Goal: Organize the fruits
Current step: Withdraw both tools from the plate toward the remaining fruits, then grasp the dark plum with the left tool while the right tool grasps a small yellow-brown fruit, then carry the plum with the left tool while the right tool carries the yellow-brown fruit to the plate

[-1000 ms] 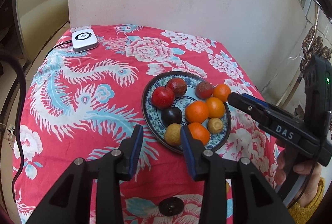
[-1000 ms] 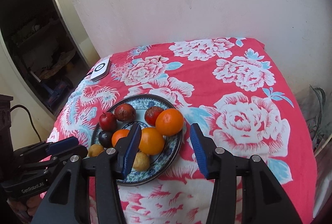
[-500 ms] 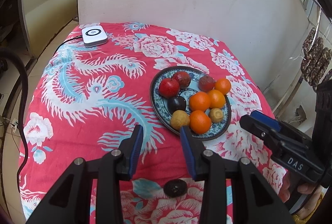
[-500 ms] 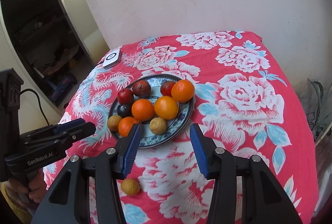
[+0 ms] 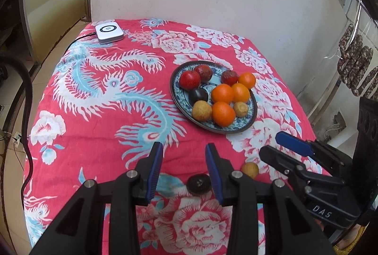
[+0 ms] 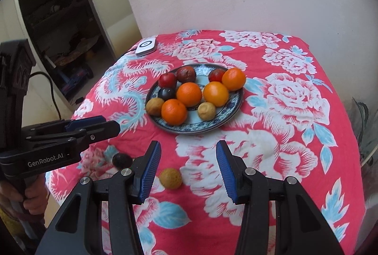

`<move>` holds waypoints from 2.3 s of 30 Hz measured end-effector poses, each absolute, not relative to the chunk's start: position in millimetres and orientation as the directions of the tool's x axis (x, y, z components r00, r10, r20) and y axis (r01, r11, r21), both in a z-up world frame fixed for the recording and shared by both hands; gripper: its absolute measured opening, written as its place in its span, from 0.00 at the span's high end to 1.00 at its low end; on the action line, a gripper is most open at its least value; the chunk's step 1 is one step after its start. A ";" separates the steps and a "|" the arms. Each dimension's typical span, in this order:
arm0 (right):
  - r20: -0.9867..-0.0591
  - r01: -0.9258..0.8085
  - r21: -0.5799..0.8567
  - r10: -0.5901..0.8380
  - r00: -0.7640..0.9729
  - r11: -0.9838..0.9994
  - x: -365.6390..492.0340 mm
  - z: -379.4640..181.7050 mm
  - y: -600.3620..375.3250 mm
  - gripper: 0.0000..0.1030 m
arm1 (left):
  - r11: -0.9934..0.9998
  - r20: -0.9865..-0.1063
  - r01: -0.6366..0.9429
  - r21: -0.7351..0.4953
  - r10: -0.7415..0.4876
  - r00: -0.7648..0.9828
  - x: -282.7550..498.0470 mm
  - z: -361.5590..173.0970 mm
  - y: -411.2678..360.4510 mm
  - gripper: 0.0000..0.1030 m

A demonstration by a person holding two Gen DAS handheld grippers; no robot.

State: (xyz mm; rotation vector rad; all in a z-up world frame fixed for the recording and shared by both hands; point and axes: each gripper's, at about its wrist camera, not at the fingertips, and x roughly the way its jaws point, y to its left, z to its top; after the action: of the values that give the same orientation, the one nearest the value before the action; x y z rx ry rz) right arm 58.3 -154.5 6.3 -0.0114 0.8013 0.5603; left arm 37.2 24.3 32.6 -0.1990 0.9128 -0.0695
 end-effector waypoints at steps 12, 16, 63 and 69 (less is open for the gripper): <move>-0.709 -0.519 0.170 0.470 0.526 0.837 43.6 -6.7 -143.0 0.52 | 0.978 -0.793 0.012 -0.207 -0.175 0.583 24.6 23.5 19.5 0.62; -0.710 -0.526 0.164 0.470 0.524 0.834 40.0 -9.4 -140.8 0.52 | 0.978 -0.797 0.024 -0.206 -0.182 0.576 23.2 20.8 17.2 0.62; -0.728 -0.536 0.167 0.470 0.500 0.828 41.5 -24.1 -138.6 0.75 | 0.973 -0.806 0.063 -0.221 -0.219 0.550 24.2 4.7 9.7 0.74; -0.727 -0.535 0.168 0.471 0.500 0.828 41.5 -23.8 -138.6 0.75 | 0.972 -0.807 0.066 -0.225 -0.224 0.547 25.2 4.1 9.3 0.74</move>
State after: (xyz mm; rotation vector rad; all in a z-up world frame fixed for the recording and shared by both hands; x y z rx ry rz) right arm 41.5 -138.6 -23.8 -0.0826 0.8521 0.6095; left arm 25.2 9.3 4.1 -0.1755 0.9787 -0.1726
